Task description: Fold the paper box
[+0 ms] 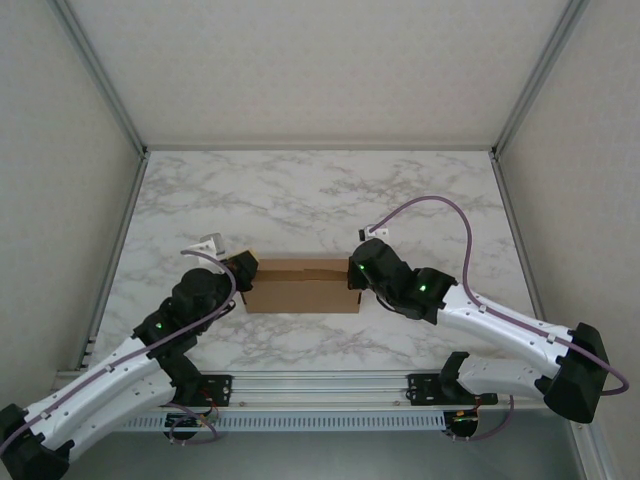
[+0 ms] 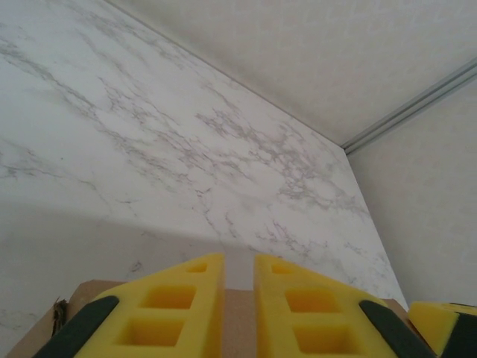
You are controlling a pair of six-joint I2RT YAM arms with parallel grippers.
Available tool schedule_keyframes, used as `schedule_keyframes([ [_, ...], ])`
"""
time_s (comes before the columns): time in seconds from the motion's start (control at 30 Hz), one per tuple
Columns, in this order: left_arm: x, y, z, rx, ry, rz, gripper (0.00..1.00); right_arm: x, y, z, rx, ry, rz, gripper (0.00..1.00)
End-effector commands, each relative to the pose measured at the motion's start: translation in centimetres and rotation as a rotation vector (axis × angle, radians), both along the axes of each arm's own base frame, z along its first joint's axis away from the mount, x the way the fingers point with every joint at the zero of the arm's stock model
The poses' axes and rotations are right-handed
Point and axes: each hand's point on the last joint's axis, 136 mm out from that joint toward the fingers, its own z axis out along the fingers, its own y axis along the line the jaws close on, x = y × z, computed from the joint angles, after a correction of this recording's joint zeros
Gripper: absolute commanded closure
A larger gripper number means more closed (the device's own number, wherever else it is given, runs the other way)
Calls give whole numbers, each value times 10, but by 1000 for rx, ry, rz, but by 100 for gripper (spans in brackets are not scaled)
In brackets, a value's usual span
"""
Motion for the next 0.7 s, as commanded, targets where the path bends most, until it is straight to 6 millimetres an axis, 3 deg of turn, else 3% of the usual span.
schedule_keyframes([
  [0.0,-6,2,-20,-17,62,-3,83,-13,-4,-29,-72,86,15,91],
  [0.37,-21,13,-64,-68,191,36,88,-23,-15,-48,-117,136,9,88],
  [0.47,-20,17,-57,-59,180,52,85,-23,-15,-39,-116,123,16,83],
  [0.67,-11,23,-15,-14,99,87,60,-17,-13,11,-87,35,44,63],
])
